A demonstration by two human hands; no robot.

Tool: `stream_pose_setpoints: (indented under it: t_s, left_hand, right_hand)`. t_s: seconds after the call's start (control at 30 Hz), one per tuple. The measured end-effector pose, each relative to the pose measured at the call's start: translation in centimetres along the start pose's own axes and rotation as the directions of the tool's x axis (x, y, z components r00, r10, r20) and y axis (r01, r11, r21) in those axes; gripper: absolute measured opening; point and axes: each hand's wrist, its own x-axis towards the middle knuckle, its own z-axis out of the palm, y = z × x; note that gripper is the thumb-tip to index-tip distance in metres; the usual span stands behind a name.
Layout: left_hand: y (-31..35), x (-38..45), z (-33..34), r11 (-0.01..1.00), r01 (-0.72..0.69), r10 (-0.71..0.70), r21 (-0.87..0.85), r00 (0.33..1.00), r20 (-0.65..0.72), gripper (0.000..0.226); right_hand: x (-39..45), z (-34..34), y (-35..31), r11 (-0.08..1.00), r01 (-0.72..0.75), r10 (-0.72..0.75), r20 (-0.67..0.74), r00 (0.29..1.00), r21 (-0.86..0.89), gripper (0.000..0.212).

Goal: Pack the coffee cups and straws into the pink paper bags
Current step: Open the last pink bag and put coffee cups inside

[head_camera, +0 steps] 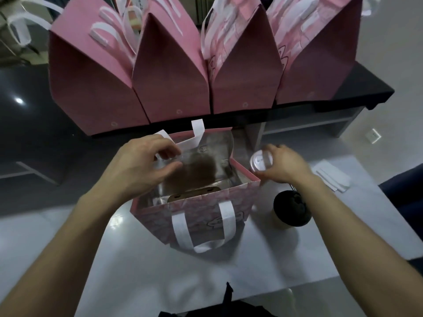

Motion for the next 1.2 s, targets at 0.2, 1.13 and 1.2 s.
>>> stream_pose_setpoints:
  t_s: [0.2,1.13,1.2]
  left_hand:
    - [0.2,-0.6,-0.4,0.999,0.04,-0.04,0.016,0.999,0.01,0.022]
    - [-2.5,-8.0,0.8,0.997,0.036,-0.051,0.065,0.97,0.236,0.161]
    - [-2.4,-7.9,0.9,0.997,0.036,-0.051,0.066,0.972,0.229,0.159]
  right_hand:
    - [1.1,0.7,0.3,1.0,-0.01,0.01,0.087,0.996,0.005,0.105]
    - [-1.4,7.8,-24.0,0.352,0.866,-0.508,0.704,0.496,-0.355,0.077]
    - [-1.5,8.6,-23.2,0.286,0.881,-0.543,0.694,0.473,-0.377,0.063]
